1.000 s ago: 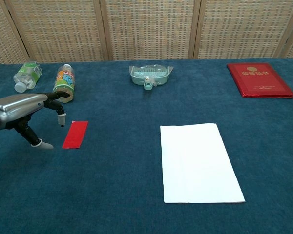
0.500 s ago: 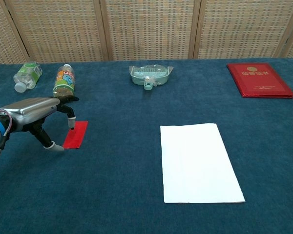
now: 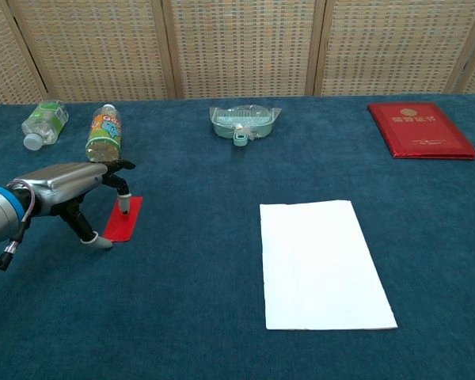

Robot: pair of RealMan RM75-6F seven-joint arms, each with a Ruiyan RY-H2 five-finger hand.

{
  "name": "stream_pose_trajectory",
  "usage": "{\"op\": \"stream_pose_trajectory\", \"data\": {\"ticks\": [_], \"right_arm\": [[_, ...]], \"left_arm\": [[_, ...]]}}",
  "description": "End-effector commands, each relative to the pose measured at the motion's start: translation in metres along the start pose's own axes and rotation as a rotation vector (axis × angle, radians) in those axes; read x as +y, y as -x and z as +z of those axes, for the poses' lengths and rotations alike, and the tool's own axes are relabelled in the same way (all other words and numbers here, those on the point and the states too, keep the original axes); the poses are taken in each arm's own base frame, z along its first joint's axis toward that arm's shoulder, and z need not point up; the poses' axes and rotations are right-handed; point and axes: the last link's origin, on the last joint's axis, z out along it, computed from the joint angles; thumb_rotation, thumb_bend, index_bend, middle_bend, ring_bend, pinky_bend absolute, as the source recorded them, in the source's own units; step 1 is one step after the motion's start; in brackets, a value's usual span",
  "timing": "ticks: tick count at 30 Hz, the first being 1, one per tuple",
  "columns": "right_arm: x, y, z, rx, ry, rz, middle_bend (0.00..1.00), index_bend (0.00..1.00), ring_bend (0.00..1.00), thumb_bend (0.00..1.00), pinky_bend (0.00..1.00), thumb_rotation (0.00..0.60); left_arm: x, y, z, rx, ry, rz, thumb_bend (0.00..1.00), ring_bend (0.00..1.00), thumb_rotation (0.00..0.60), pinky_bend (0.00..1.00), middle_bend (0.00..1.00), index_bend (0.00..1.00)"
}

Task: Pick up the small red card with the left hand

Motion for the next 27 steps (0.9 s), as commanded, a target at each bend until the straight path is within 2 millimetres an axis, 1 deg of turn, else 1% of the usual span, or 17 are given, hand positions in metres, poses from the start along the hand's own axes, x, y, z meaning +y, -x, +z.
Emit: {"op": "stream_pose_trajectory", "data": {"ticks": [1, 5, 10, 16, 19, 21, 24, 27], "right_arm": [[0.0, 0.0, 0.0, 0.001, 0.0, 0.0, 0.0, 0.0, 0.0, 0.0, 0.0, 0.6], [0.0, 0.0, 0.0, -0.002, -0.001, 0.0, 0.0, 0.0, 0.0, 0.0, 0.0, 0.6], [0.0, 0.001, 0.0, -0.003, -0.001, -0.001, 0.0, 0.0, 0.0, 0.0, 0.0, 0.6], [0.001, 0.0, 0.0, -0.003, 0.004, 0.0, 0.0, 0.0, 0.0, 0.0, 0.0, 0.6], [0.001, 0.0, 0.0, -0.004, 0.002, 0.002, 0.0, 0.0, 0.0, 0.0, 0.0, 0.6], [0.001, 0.0, -0.001, -0.004, 0.001, 0.002, 0.0, 0.0, 0.0, 0.0, 0.0, 0.6], [0.0, 0.0, -0.001, -0.004, 0.0, 0.002, 0.0, 0.0, 0.0, 0.0, 0.0, 0.6], [0.0, 0.0, -0.002, -0.005, 0.0, 0.004, 0.0, 0.0, 0.0, 0.0, 0.0, 0.6]], "left_arm": [[0.0, -0.001, 0.003, 0.003, -0.006, 0.0, 0.11, 0.0, 0.6, 0.0, 0.0, 0.45], [0.001, -0.004, 0.009, 0.011, -0.024, 0.002, 0.11, 0.0, 0.6, 0.0, 0.0, 0.45], [0.004, -0.012, 0.02, 0.034, -0.029, 0.022, 0.11, 0.0, 0.6, 0.0, 0.0, 0.45], [0.005, -0.033, 0.027, 0.127, -0.022, 0.017, 0.11, 0.0, 0.6, 0.0, 0.0, 0.45], [0.004, -0.043, 0.023, 0.152, -0.012, -0.008, 0.11, 0.0, 0.6, 0.0, 0.0, 0.45], [0.002, -0.051, 0.014, 0.16, 0.003, -0.031, 0.1, 0.0, 0.6, 0.0, 0.0, 0.44], [0.001, -0.053, 0.005, 0.141, 0.015, -0.025, 0.1, 0.0, 0.6, 0.0, 0.0, 0.44], [0.0, -0.045, -0.004, 0.069, 0.018, 0.002, 0.1, 0.0, 0.6, 0.0, 0.0, 0.44]]}}
